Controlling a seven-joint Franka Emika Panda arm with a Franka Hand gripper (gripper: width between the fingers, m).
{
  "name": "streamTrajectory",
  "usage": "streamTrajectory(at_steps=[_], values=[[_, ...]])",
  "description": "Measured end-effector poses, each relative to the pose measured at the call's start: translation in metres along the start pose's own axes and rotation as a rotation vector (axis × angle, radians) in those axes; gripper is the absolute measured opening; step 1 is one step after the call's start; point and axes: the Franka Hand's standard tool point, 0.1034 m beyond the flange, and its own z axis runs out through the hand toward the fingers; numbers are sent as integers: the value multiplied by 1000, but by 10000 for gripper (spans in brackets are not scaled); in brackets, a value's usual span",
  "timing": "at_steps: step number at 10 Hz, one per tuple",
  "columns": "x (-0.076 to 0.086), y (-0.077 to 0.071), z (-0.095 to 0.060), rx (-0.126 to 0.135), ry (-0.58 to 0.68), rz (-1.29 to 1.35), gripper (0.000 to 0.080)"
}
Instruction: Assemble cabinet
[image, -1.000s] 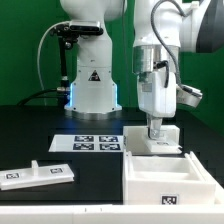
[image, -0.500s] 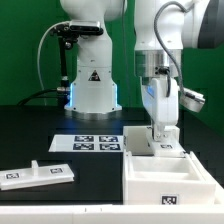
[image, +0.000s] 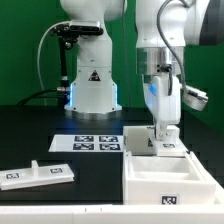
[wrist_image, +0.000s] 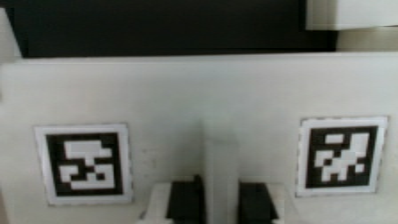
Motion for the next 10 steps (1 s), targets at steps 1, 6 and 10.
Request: streamTrajectory(at_steps=[1,6,10], values=[[-1,0,0,-4,-2,4,67],[-3,-15,3,9,8,29,67],[-3,-23,5,32,31,28,67]])
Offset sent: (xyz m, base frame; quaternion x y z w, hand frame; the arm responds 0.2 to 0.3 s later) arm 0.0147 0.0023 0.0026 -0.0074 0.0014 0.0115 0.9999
